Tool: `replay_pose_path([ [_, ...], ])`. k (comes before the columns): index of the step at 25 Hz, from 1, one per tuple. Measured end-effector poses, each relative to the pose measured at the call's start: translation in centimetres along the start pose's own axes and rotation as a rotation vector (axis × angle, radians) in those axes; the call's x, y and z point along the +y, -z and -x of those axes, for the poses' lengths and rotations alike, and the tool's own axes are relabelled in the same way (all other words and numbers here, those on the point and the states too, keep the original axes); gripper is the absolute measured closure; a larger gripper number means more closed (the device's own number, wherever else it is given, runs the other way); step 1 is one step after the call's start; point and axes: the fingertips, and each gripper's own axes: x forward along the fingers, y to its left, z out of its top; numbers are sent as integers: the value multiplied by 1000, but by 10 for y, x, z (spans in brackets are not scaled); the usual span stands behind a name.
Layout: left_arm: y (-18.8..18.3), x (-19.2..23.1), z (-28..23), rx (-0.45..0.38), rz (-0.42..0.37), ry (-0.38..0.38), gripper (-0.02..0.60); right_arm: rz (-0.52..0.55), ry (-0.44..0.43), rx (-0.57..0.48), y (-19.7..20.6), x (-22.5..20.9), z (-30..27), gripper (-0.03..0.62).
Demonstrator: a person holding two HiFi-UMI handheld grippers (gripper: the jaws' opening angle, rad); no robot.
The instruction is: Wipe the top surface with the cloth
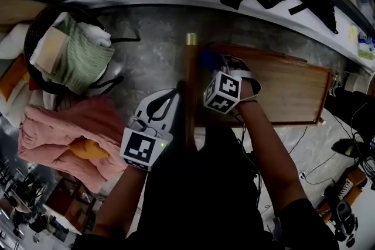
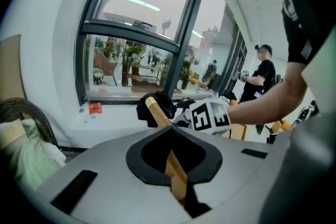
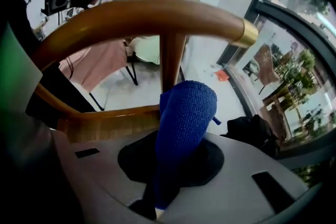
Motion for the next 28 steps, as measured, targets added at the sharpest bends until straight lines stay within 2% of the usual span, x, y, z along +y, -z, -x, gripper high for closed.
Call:
replay_pose_path([
  [6, -5, -1, 0, -9, 2, 14, 572, -9, 30, 0, 2, 6, -8, 546],
  [14, 2, -9, 1, 6, -18, 37, 572, 46, -38, -5, 2, 14, -8, 546],
  [23, 13, -26, 4, 27, -46, 57, 572, 71, -124, 2, 3, 64, 1, 546],
  [28, 29, -37, 8, 45, -29, 61, 572, 82, -164, 6, 11, 98, 7, 546],
])
